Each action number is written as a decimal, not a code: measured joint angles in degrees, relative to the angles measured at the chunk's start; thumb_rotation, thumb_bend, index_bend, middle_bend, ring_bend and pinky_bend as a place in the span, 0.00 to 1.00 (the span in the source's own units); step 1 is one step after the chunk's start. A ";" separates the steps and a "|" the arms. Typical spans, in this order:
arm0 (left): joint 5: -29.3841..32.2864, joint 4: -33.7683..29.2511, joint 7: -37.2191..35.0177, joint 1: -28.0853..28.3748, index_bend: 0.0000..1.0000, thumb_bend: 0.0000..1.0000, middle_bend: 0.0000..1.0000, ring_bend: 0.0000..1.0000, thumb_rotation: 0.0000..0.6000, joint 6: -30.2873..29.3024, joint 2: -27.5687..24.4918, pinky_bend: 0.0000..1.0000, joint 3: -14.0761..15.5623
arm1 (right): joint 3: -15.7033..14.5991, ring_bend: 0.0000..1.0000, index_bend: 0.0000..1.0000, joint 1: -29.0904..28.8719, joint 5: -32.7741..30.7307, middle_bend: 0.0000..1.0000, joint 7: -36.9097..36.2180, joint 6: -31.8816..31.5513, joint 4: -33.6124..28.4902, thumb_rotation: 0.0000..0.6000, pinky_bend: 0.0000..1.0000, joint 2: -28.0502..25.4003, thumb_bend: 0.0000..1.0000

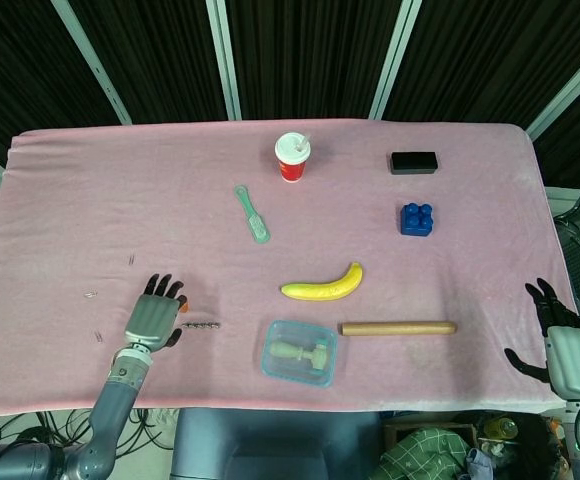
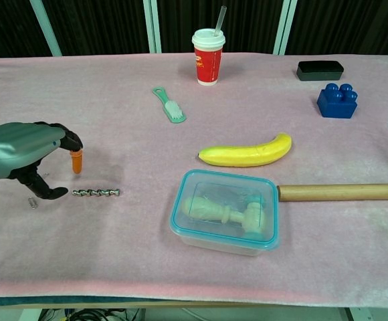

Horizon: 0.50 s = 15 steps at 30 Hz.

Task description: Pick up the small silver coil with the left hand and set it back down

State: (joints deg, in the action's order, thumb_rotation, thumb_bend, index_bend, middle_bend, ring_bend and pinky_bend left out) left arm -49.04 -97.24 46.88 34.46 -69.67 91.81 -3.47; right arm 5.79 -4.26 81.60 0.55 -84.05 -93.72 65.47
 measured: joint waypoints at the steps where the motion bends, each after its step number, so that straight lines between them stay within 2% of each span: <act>1: 0.12 0.45 0.12 0.16 0.44 0.31 0.15 0.00 1.00 0.12 0.39 0.00 -0.08 | 0.00 0.16 0.00 0.01 -0.01 0.00 0.01 -0.01 0.00 1.00 0.23 0.00 0.11; 15: 0.02 4.44 -0.29 0.53 0.48 0.33 0.15 0.00 1.00 0.93 3.20 0.00 0.25 | 0.15 0.16 0.00 0.01 -0.38 0.00 -0.01 0.10 -0.04 1.00 0.23 -0.03 0.11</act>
State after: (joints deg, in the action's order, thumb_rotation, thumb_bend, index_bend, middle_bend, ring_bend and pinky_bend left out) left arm -49.01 -92.80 46.59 34.99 -68.74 95.01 -3.22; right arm 5.94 -4.25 81.22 0.54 -83.95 -93.77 65.45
